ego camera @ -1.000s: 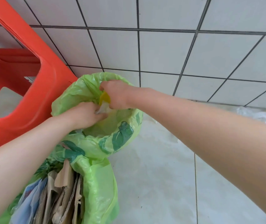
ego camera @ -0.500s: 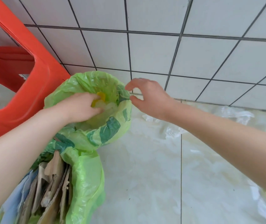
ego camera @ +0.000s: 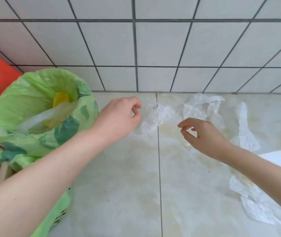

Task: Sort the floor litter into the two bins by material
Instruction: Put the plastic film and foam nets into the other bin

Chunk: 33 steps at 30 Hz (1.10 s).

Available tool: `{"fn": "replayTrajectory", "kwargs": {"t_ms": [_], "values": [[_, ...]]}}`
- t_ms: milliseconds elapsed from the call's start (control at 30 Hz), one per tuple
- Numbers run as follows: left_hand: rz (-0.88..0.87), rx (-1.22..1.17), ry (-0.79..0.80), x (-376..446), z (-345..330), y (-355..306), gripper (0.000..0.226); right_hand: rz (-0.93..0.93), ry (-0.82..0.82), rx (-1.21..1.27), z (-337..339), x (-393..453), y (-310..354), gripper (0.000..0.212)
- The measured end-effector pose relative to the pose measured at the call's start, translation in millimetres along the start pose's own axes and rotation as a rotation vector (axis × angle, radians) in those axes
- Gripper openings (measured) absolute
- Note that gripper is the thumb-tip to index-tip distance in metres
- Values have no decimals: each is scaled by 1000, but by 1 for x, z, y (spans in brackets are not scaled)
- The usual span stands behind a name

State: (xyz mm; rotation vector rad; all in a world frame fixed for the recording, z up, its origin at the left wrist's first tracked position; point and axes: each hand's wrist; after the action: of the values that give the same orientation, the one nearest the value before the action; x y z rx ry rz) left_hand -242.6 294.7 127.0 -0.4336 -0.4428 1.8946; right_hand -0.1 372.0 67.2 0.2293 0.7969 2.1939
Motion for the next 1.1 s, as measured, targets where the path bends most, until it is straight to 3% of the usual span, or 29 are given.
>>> {"fn": "replayTrajectory", "kwargs": {"t_ms": [200, 333, 500, 667, 767, 900, 1000, 1100], "values": [[63, 5, 236, -5, -87, 6, 21, -273, -108, 56, -6, -59, -65, 20], [56, 130, 336, -11, -126, 17, 26, -348, -133, -76, -20, -104, -98, 23], [24, 252, 268, -11, -147, 23, 51, -433, -82, -396, -38, -163, -131, 57], [77, 308, 184, 12, -152, 20, 61, -671, -8, -354, -51, -190, -147, 77], [88, 296, 234, 30, -155, 20, 72, -738, -41, -375, -54, -190, -142, 70], [138, 265, 329, 45, -170, 16, 70, -606, -61, -440, -57, -185, -143, 45], [163, 233, 281, 47, -183, 7, 63, -546, -66, -462, -57, -182, -139, 27], [44, 332, 189, 43, -191, -3, 47, -548, -108, -444, -55, -177, -132, 21]]}}
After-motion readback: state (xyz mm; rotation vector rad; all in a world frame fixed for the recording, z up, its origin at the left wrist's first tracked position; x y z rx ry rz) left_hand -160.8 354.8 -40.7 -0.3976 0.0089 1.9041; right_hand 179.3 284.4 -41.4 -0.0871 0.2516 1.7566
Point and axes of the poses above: each hand's wrist, its own x-axis towards the middle knuckle, its own z-axis out of the back of the hand, y = z × x, and after that the axes turned 9 degrees about z, right-handed
